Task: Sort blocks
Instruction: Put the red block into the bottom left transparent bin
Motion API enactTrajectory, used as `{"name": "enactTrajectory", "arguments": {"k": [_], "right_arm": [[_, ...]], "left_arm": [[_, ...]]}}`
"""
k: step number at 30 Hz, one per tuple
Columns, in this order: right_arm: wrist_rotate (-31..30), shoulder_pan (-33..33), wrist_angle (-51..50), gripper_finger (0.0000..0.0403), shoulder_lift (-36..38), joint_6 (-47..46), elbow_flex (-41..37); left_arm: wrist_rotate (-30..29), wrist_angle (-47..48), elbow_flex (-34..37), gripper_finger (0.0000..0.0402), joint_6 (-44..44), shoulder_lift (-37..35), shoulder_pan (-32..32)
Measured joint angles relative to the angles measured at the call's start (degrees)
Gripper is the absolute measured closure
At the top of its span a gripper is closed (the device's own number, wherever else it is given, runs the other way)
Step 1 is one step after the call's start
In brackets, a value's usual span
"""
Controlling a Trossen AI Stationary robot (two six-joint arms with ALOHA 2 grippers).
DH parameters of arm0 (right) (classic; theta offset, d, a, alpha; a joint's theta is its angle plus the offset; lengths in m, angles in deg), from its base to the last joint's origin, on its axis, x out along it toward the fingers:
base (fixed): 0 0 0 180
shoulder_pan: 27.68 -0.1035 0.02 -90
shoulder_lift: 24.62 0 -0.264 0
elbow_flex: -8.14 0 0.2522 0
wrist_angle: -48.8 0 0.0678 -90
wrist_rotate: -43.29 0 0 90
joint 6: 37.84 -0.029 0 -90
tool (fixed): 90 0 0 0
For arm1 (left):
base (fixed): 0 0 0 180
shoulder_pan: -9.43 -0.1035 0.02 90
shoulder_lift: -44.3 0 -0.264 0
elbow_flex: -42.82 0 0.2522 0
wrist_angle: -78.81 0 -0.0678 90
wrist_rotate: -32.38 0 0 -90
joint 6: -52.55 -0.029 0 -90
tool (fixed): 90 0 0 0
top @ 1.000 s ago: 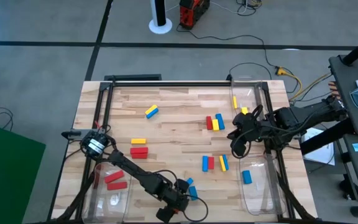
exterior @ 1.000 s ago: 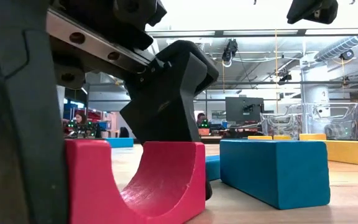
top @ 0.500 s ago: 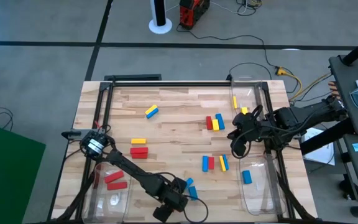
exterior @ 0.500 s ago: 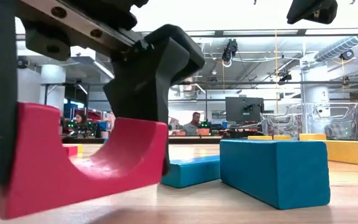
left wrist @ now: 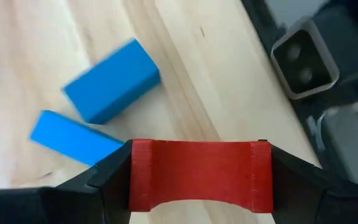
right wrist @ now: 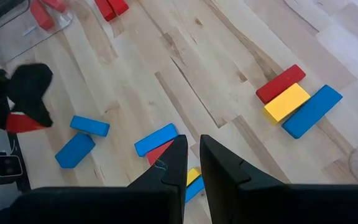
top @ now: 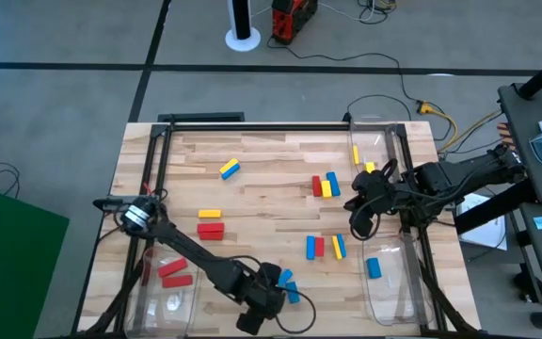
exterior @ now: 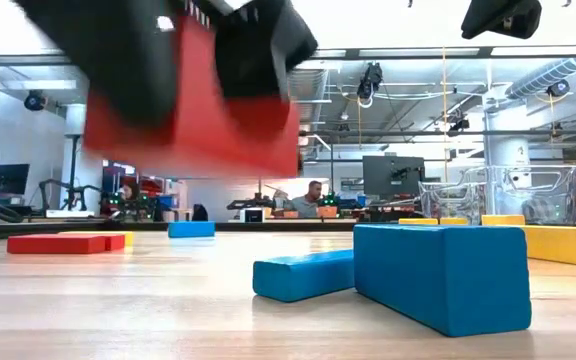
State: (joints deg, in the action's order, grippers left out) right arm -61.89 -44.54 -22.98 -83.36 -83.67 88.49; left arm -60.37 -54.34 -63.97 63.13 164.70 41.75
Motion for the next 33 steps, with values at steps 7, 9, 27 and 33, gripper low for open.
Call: {"name": "enactTrajectory", "arguments": {"k": [7, 9, 27, 33], "right_arm": [[-0.01, 0.0, 0.04, 0.0369, 0.02, -0.06, 0.0], [-0.43, 0.0, 0.04, 0.0369, 0.02, -0.02, 0.0], [-3.02, 0.31, 1.96, 0.0369, -0.94, 0.8, -0.07], [-3.31, 1.3, 5.42, 0.0369, -2.79, 0.79, -0.09]], "left_arm": [[-1.32, 7.11, 0.0, 0.0142, 17.74, -5.86, 0.27], [-2.05, 10.03, 0.04, 0.0142, 25.75, -7.93, 0.7], [-12.92, 37.39, 0.2, 0.0139, 46.71, -26.1, 20.03], [-9.22, 44.63, 3.18, 0.0139, 45.41, -26.06, 23.05]]}}
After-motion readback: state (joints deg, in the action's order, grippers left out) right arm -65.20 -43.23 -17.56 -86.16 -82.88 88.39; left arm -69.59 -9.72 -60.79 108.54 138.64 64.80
